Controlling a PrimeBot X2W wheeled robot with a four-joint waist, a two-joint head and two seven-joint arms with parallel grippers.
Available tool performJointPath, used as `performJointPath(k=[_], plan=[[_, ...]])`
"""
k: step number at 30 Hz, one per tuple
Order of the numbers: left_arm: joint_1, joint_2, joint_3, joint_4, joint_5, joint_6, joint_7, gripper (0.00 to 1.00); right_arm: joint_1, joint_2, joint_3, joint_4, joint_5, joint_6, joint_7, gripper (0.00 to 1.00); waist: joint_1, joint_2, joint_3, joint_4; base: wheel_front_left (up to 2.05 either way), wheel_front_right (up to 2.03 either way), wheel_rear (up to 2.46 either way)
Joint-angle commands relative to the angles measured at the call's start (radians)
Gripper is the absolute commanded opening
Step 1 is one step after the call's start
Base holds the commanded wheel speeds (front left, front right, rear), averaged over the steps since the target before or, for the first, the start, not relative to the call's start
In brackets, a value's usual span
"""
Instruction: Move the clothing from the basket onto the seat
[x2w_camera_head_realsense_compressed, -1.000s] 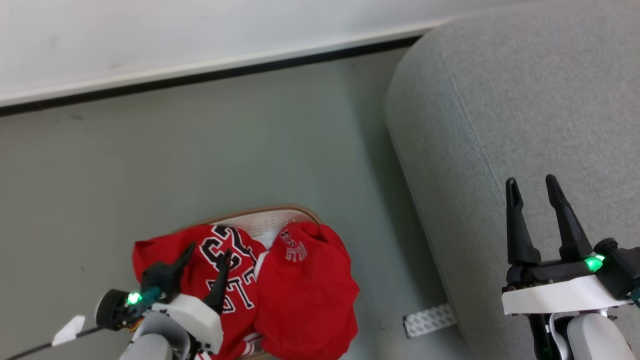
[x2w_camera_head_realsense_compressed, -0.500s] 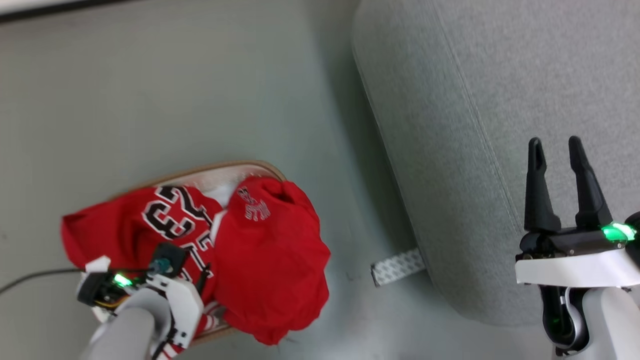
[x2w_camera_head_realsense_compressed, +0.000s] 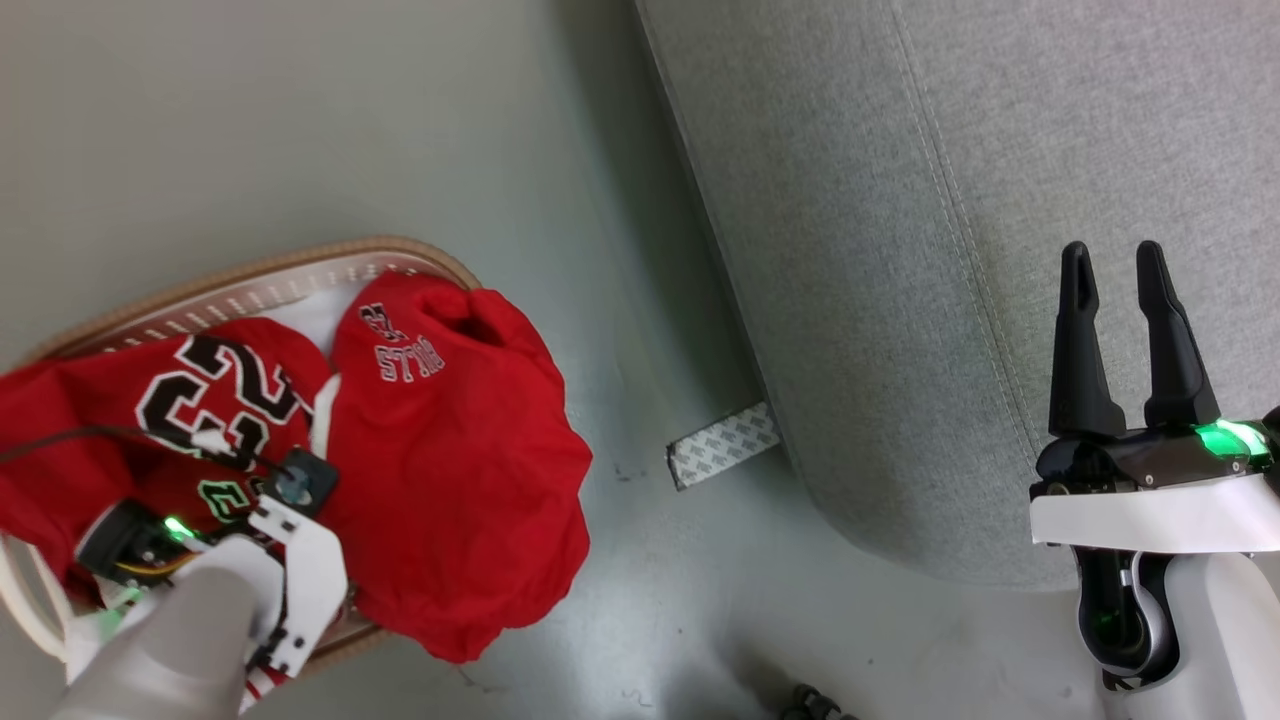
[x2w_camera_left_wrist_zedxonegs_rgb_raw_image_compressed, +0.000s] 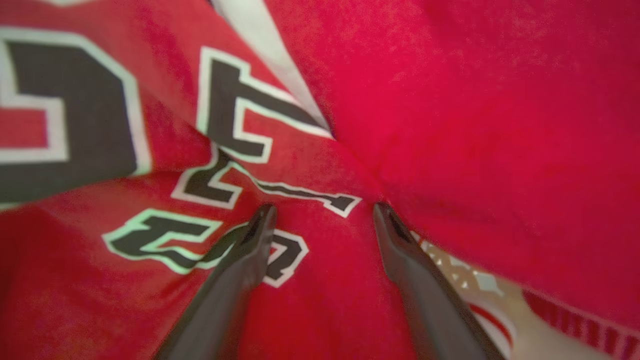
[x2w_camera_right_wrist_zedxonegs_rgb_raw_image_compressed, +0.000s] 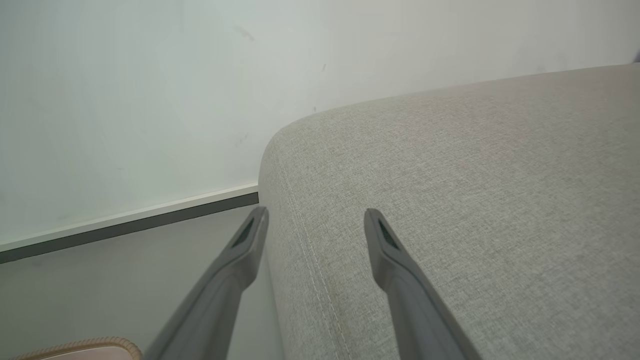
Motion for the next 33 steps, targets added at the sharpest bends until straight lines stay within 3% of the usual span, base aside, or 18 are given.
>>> performJointPath(k=[1, 6, 7, 8, 9, 10, 11, 17, 33], plan=[[-0.022, 0.024, -0.021, 0.012, -0.024, 0.001, 0.050, 1.00, -0.015, -0.002, 0.006, -0.007, 0.018, -0.002, 0.000, 1.00, -0.0001, -0.0001, 0.031, -0.018, 0.00, 0.00, 0.00], [-0.041, 0.038, -0.054, 0.017, -0.058, 0.001, 0.098, 1.00, -0.024, -0.002, 0.011, -0.005, 0.024, -0.002, 0.000, 1.00, -0.0001, -0.0001, 0.045, -0.020, 0.00, 0.00, 0.00], [-0.041, 0.037, -0.059, 0.018, -0.065, 0.001, 0.097, 0.92, -0.025, -0.002, 0.011, -0.003, 0.025, -0.002, 0.000, 1.00, -0.0001, -0.0001, 0.045, -0.020, 0.00, 0.00, 0.00], [-0.041, 0.035, -0.066, 0.018, -0.086, 0.001, 0.084, 0.45, -0.026, -0.002, 0.012, 0.003, 0.024, -0.002, 0.000, 1.00, -0.0001, -0.0001, 0.042, -0.018, 0.00, 0.00, 0.00], [-0.041, 0.035, -0.066, 0.018, -0.086, 0.001, 0.084, 0.45, -0.026, -0.002, 0.012, 0.003, 0.024, -0.002, 0.000, 1.00, -0.0001, -0.0001, 0.042, -0.018, 0.00, 0.00, 0.00], [-0.038, 0.032, -0.073, 0.018, -0.096, 0.001, 0.069, 0.14, -0.028, -0.002, 0.010, 0.008, 0.019, -0.002, 0.000, 1.00, -0.0001, -0.0001, 0.034, -0.015, 0.00, 0.00, 0.00], [-0.036, 0.029, -0.074, 0.018, -0.107, 0.001, 0.063, 0.00, -0.029, -0.002, 0.008, 0.009, 0.014, -0.002, 0.000, 1.00, -0.0001, -0.0001, 0.029, -0.012, 0.00, 0.00, 0.00], [-0.017, 0.008, -0.063, 0.018, -0.154, 0.001, 0.007, 0.00, -0.027, -0.002, -0.003, 0.019, -0.003, -0.002, 0.000, 1.00, -0.0001, -0.0001, -0.024, 0.009, 0.00, 0.00, 0.00], [0.098, -0.131, -0.058, -0.014, -0.302, 0.001, -0.210, 0.00, 0.047, -0.003, -0.041, 0.055, -0.117, -0.002, 0.000, 1.00, -0.0001, -0.0001, -0.351, 0.156, 0.00, 0.00, 0.00]])
